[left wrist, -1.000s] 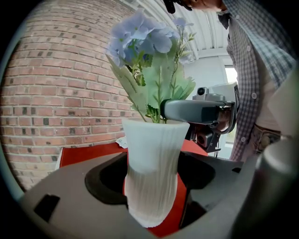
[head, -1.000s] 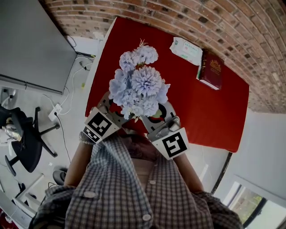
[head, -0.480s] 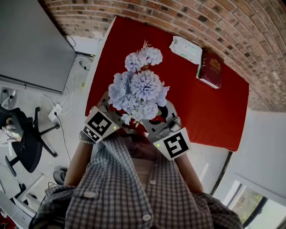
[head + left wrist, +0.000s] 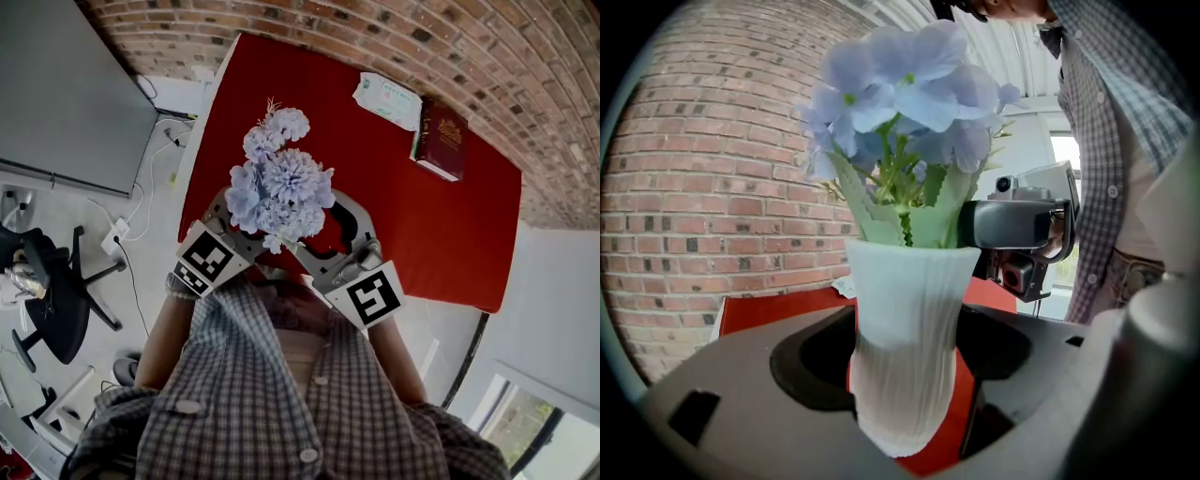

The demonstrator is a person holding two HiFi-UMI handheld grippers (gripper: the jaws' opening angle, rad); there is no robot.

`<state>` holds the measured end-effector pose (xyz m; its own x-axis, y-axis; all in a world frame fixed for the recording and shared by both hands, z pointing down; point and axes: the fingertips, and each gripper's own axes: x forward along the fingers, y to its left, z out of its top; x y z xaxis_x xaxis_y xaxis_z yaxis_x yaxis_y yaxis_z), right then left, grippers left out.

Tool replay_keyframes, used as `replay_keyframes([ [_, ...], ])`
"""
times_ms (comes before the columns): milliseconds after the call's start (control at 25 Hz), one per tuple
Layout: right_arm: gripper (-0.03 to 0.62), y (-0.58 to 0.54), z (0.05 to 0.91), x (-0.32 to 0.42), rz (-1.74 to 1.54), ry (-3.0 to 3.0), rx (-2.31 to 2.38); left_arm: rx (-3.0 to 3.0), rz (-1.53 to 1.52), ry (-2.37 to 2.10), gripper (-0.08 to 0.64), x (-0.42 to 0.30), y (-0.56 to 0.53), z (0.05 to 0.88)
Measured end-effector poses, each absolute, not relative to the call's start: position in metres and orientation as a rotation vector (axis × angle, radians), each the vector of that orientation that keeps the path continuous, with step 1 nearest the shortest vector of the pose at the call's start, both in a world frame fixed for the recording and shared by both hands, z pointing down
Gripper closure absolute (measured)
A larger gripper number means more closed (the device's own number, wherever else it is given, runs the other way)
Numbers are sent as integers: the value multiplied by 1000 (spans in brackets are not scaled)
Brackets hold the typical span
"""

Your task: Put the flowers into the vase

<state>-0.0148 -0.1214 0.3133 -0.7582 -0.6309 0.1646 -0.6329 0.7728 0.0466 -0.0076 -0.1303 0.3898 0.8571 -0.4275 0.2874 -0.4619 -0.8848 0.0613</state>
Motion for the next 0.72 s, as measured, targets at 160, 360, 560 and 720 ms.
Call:
replay_keyframes([
  [160, 276, -117, 315, -10, 57, -2805, 1013, 2904, 403, -697, 224, -7, -129, 390],
  [360, 269, -110, 326, -5, 93, -2783, 1011, 2933, 521, -660, 224, -8, -124, 399],
  [560, 262, -108, 334, 2, 159, -2770, 1041, 2901, 501, -665, 222, -15, -122, 399],
  [720, 261, -108, 338, 9, 201, -2765, 1069, 2891, 526, -676, 222, -25, -119, 401],
])
